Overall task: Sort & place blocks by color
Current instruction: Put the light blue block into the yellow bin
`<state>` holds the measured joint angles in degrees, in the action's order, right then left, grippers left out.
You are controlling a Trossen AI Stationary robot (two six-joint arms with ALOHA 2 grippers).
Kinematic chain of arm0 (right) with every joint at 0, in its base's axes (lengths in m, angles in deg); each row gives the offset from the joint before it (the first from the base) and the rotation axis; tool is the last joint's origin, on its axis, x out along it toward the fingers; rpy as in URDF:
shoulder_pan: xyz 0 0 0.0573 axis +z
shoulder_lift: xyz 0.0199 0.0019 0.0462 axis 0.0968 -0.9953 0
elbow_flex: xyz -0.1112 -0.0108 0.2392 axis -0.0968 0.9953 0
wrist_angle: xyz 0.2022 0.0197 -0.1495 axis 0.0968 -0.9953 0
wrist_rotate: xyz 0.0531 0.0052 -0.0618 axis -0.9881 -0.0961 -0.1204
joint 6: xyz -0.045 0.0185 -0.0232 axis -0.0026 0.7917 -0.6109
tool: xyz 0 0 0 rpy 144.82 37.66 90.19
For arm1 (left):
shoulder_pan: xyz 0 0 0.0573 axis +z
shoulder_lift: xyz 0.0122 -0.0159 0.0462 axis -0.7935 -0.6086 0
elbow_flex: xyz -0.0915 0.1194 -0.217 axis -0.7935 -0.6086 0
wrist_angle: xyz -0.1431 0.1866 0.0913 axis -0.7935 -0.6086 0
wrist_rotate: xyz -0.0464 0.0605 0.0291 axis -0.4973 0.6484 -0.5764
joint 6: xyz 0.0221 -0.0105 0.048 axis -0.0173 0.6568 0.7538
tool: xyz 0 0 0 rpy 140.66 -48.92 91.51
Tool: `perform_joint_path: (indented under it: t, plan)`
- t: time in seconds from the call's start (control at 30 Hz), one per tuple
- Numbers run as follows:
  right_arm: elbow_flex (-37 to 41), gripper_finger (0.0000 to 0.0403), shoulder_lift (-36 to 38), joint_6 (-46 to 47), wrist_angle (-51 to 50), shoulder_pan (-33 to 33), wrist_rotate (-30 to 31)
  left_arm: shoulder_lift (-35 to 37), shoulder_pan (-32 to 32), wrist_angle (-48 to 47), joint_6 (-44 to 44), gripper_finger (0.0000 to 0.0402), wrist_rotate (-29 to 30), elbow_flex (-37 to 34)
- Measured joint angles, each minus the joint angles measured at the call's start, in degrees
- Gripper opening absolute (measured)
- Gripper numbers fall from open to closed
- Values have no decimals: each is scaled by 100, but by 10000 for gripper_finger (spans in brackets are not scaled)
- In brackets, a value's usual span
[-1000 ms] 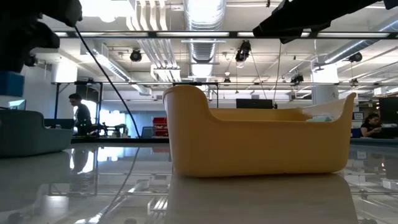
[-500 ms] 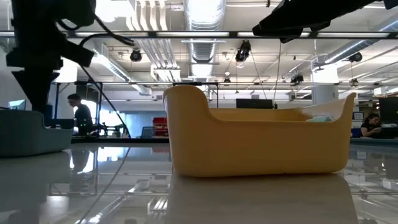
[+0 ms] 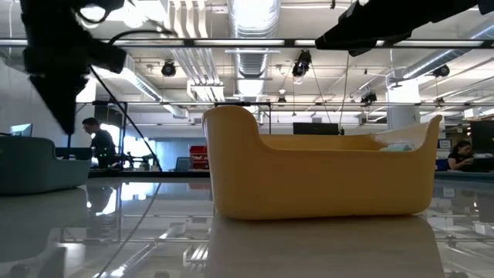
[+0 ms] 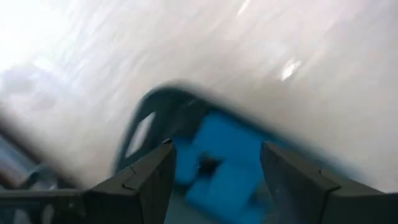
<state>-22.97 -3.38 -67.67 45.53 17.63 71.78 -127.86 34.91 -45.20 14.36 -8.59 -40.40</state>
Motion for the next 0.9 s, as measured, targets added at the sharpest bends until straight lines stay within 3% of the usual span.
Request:
perform_joint_path:
  t: [0.17, 0.3, 0.43, 0.6, 0.8, 0.9]
  plan:
    - [23, 118, 0, 444, -2, -37, 665, 0, -280, 1674, 445, 216, 699, 129]
    - [9, 118, 0, 777, -43, -87, 1266, 0, -545, 3705, 1622, 217, 1108, -29]
    - [-91, 118, 0, 1174, -131, -185, 1326, -23, -615, 5150, 2839, 217, 1222, -121]
    - [-385, 114, 0, 2042, -1064, -363, 1330, -23, -597, 5800, 3545, 217, 1303, -140]
    - [-743, 95, 0, 4379, -3405, -712, 1327, -24, -590, 5854, 3608, 217, 1522, -180]
    - [-753, 96, 0, 5079, -4294, -851, 1332, -26, -587, 5853, 3608, 217, 1535, -203]
